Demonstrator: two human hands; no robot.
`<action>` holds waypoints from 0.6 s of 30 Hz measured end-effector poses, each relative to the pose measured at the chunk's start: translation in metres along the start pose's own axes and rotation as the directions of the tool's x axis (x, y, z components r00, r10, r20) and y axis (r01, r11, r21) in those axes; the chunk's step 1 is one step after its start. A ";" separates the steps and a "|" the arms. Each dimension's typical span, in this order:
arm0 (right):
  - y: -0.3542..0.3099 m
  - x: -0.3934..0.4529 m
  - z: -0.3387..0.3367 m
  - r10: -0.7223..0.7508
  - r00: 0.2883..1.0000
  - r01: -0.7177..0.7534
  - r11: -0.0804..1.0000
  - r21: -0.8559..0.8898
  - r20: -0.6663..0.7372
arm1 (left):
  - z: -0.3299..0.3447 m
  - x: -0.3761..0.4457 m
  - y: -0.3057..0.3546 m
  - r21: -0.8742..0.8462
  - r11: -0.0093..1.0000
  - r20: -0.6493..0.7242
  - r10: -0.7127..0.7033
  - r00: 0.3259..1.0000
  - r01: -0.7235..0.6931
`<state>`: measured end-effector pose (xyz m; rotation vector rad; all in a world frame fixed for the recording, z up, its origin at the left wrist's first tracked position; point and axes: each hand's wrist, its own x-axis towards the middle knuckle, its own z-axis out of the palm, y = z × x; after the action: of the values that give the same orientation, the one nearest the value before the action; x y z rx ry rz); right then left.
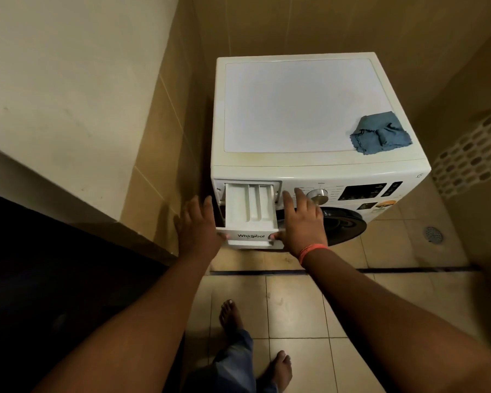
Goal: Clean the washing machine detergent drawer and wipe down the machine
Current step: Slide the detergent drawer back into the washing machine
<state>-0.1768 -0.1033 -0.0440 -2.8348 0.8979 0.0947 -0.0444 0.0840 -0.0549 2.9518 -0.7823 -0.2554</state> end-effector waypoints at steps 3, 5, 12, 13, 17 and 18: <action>0.002 0.027 -0.003 -0.023 1.000 0.023 1.000 -0.021 -0.012 | -0.012 0.031 0.007 0.079 0.993 -0.026 0.090 0.996 -0.088; -0.002 0.048 -0.004 -0.040 0.999 0.039 0.999 -0.030 -0.024 | -0.017 0.053 0.016 0.120 0.983 -0.027 0.143 0.989 -0.139; -0.012 0.134 -0.018 -0.048 0.999 0.045 0.991 -0.127 -0.024 | -0.036 0.148 0.026 0.195 0.956 -0.044 0.233 0.972 -0.220; -0.012 0.141 -0.019 -0.068 0.998 0.068 0.987 -0.148 0.005 | -0.036 0.157 0.024 0.209 0.945 -0.008 0.259 0.966 -0.252; -0.009 0.143 -0.019 -0.069 0.995 0.079 0.985 -0.151 0.068 | -0.027 0.155 0.019 0.132 0.924 0.064 0.353 0.933 -0.359; -0.008 0.141 -0.020 -0.057 0.996 0.066 0.987 -0.146 0.068 | -0.026 0.153 0.021 0.106 0.921 0.076 0.369 0.926 -0.375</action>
<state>-0.0565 -0.1799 -0.0383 -2.9742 0.8217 0.2530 0.0806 -0.0099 -0.0488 2.8288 -1.3871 -0.2705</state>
